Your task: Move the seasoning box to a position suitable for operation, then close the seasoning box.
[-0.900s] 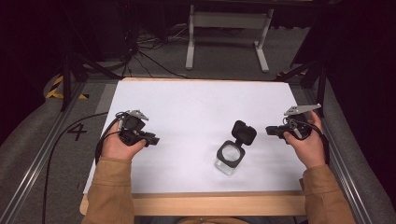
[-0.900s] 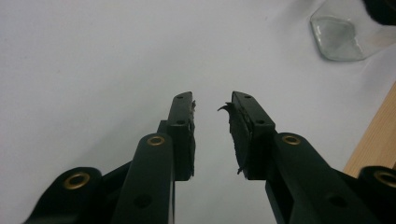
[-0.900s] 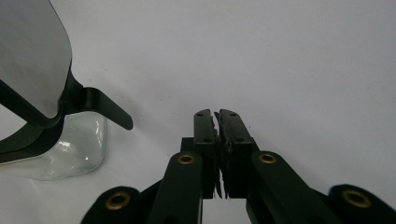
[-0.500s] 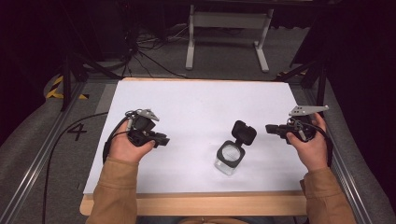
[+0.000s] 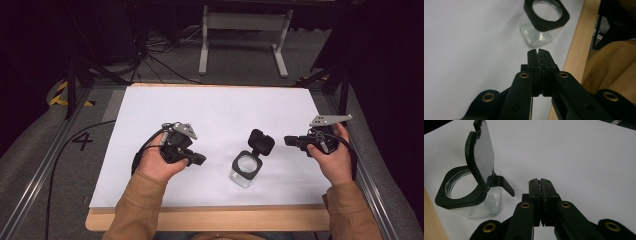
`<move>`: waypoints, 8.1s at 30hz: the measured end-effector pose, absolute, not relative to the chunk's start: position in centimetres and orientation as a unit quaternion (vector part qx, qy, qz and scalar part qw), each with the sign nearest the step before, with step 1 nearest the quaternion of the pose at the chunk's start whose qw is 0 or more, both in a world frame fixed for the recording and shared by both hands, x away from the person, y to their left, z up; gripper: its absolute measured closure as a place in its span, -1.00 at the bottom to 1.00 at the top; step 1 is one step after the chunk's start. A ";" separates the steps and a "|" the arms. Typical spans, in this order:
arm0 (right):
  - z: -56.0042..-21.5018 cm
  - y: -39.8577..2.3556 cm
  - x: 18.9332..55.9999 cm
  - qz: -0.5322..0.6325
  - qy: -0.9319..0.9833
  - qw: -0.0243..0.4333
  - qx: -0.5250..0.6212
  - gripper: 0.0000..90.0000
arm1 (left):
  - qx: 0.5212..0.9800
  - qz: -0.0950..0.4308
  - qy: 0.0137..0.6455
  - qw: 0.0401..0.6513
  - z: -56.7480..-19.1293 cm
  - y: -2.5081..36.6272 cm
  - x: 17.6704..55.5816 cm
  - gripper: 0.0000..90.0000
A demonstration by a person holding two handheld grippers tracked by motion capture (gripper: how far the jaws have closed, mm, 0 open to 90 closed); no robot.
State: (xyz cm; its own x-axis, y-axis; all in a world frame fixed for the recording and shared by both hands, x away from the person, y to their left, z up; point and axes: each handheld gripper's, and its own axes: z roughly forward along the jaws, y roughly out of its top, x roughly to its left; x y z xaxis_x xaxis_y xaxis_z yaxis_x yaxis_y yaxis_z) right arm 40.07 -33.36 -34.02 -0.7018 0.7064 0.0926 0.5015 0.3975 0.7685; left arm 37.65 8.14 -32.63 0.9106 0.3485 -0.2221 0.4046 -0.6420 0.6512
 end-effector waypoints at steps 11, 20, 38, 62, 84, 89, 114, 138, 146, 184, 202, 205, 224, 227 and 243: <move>-34.2 -33.1 40.0 0.410 0.828 0.115 0.364 0.94 | 0.923 -0.066 0.160 0.344 -34.7 3.3 36.9 1.00; -34.3 -32.6 40.0 0.411 0.831 0.113 0.358 0.94 | 0.933 -0.085 0.140 0.319 -37.0 0.2 36.6 1.00; -33.7 -31.4 39.4 0.439 0.825 0.121 0.336 0.94 | 0.924 -0.068 0.162 0.339 -39.2 -1.9 36.7 1.00; -32.3 -29.2 37.9 0.486 0.806 0.184 0.282 1.00 | 0.921 -0.068 0.171 0.343 -39.5 -2.1 36.7 1.00; -32.6 -24.6 35.6 0.426 0.880 0.135 0.158 1.00 | 0.921 -0.065 0.168 0.347 -39.2 -1.8 36.7 0.99; -33.7 -23.8 35.8 0.393 0.901 0.102 0.153 1.00 | 0.920 -0.065 0.169 0.346 -39.1 -1.8 36.7 0.99; -33.5 -26.7 35.9 0.376 0.899 0.085 0.208 0.99 | 0.897 -0.018 0.183 0.401 -35.0 1.9 37.3 0.96; -39.1 -26.3 37.8 0.266 0.935 -0.007 0.235 1.00 | 0.847 0.038 0.289 0.444 -33.1 10.0 39.6 0.91; -39.7 -25.8 38.2 0.274 0.928 0.004 0.253 1.00 | 0.847 0.034 0.290 0.445 -33.1 10.0 39.5 0.90; -40.3 -24.2 41.9 0.309 0.905 0.026 0.292 1.00 | 0.835 0.048 0.334 0.435 -33.5 13.3 37.4 0.88; -32.5 -30.7 39.3 0.431 0.811 0.184 0.351 0.17 | 0.832 0.055 0.340 0.436 -33.3 14.4 38.2 0.74; -32.4 -31.8 39.4 0.432 0.803 0.195 0.361 0.04 | 0.829 0.058 0.347 0.434 -33.5 14.7 38.5 0.70; -36.0 -39.3 42.3 0.364 0.779 0.227 0.457 -0.14 | 0.801 0.072 0.396 0.444 -37.2 17.6 41.3 0.53; -36.9 -39.9 42.7 0.348 0.781 0.227 0.467 -0.17 | 0.804 0.068 0.403 0.432 -38.1 17.7 41.8 0.52; -41.9 -39.5 44.4 0.301 0.803 0.168 0.486 -0.17 | 0.823 0.050 0.418 0.382 -41.3 17.8 43.2 0.51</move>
State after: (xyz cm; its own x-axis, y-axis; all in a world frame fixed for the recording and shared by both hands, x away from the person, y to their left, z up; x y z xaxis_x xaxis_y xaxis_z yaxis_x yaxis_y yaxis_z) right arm 44.37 -39.50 -41.92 -0.4715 0.8816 0.0227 0.6796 0.3468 0.6464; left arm 43.24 17.83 -41.28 0.6460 0.7253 -0.2379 0.6496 -0.3587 0.6704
